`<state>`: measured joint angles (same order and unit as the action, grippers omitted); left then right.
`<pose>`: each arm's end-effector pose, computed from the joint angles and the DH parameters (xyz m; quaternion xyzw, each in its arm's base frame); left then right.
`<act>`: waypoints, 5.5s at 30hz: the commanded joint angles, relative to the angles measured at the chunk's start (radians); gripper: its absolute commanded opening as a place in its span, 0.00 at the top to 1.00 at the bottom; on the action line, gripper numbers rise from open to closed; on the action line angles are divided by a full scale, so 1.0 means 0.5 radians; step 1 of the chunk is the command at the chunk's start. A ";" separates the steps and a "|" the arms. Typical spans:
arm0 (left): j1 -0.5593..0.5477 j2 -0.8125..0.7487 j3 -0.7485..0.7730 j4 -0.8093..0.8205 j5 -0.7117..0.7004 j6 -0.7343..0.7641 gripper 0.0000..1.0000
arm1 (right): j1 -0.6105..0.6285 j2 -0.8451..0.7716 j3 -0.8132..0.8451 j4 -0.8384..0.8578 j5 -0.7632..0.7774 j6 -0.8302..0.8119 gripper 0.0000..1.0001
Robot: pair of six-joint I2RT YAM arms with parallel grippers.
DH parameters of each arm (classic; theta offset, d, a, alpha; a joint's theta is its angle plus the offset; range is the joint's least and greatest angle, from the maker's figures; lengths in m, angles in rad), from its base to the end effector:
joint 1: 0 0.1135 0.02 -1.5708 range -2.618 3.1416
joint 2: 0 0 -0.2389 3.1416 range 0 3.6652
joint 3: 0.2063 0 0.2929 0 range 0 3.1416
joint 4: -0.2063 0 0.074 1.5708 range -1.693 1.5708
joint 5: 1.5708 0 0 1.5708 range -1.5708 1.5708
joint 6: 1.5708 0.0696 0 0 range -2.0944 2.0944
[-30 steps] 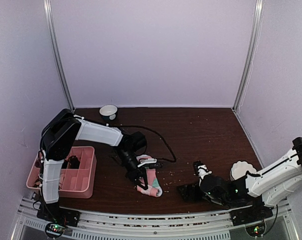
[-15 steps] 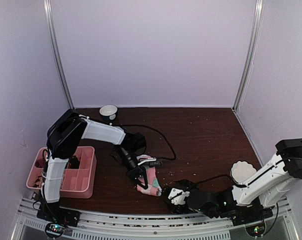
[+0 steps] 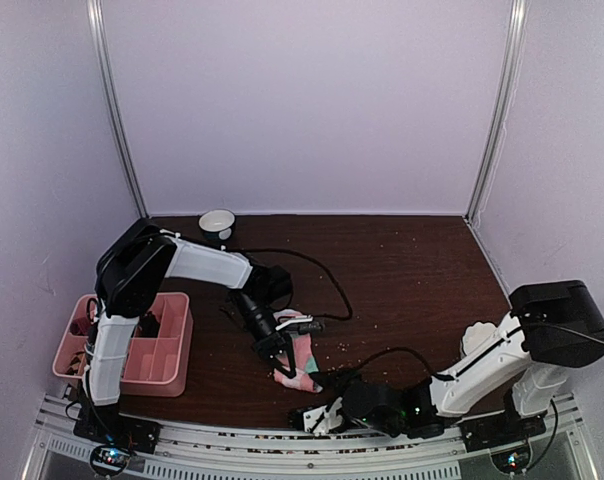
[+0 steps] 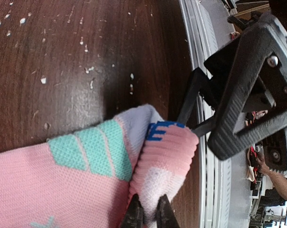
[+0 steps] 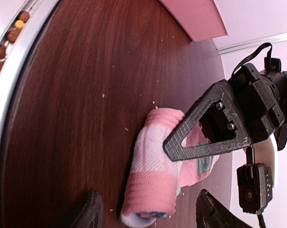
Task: Roll the socks
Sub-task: Roll the sock.
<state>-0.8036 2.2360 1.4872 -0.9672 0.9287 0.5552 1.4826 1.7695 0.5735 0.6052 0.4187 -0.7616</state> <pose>0.2386 -0.3278 0.0358 -0.5350 -0.7141 0.4352 0.1197 0.0583 0.3384 0.0262 -0.7352 0.4625 -0.0092 0.4954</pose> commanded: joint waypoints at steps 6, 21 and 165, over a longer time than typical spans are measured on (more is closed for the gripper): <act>0.021 0.147 -0.030 -0.012 -0.351 0.071 1.00 | -0.095 0.320 0.037 0.323 0.148 -0.534 0.43; 0.018 0.190 0.052 -0.120 -0.360 0.164 1.00 | -0.224 0.288 0.193 -0.111 0.004 -0.434 0.78; 0.037 0.018 0.261 0.206 -1.421 -0.109 0.02 | -0.371 0.463 1.337 -2.005 -1.064 1.030 1.00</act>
<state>-0.7727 2.1735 1.6283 -0.8455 0.1429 0.4805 1.3315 1.9316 1.1984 -0.2859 0.0441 -0.2039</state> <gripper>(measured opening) 0.981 0.129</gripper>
